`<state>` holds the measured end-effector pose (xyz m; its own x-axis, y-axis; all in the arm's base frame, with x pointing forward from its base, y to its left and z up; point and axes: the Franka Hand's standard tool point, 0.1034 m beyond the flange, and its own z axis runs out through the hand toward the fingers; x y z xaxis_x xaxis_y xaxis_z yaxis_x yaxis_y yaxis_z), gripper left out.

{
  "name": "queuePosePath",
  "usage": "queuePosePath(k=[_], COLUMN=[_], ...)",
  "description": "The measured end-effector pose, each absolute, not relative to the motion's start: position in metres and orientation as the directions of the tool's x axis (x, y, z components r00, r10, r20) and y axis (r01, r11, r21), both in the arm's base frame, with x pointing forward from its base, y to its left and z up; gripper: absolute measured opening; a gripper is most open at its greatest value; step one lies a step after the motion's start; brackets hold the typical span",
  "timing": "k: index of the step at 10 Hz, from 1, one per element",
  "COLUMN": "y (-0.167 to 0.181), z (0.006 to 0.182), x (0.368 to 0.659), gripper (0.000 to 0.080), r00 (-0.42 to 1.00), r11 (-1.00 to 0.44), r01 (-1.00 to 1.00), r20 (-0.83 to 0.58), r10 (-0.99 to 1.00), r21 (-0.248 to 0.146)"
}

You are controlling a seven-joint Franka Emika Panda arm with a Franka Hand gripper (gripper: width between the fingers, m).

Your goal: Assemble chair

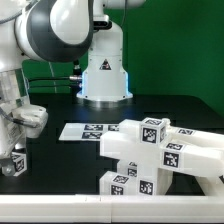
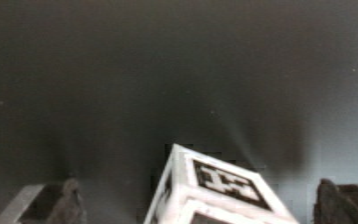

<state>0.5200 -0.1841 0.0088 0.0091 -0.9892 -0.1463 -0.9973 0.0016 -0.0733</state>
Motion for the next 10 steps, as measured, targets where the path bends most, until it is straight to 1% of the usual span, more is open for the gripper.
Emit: queuePosePath(k=[2,3,4,5,6,7,8,9,10], y=[-0.184,-0.184,-0.185,-0.183,-0.169,-0.148,-0.137,-0.135,-0.138], z=[0.009,0.009,0.009,0.009,0.016,0.029,0.039,0.044,0.042], x=[0.52,0.52,0.52,0.52,0.518,0.507,0.497,0.497,0.496], gripper=[0.0384,0.0384,0.0279,0.0279,0.0279,0.0279,0.0279,0.0279,0.028], r00=[0.009,0.013,0.032,0.033,0.093,0.15,0.254,0.358,0.425], r11=[0.002,-0.003,-0.021,-0.022,-0.08,-0.135,-0.239,-0.346,-0.413], r01=[-0.997,-0.997,-0.997,-0.997,-0.993,-0.986,-0.965,-0.931,-0.903], r20=[-0.146,-0.146,-0.144,-0.145,-0.151,-0.156,-0.144,-0.113,-0.104], r10=[-0.989,-0.989,-0.989,-0.989,-0.984,-0.976,-0.957,-0.927,-0.899], r21=[-0.073,-0.073,-0.076,-0.076,-0.088,-0.099,-0.111,-0.113,-0.118])
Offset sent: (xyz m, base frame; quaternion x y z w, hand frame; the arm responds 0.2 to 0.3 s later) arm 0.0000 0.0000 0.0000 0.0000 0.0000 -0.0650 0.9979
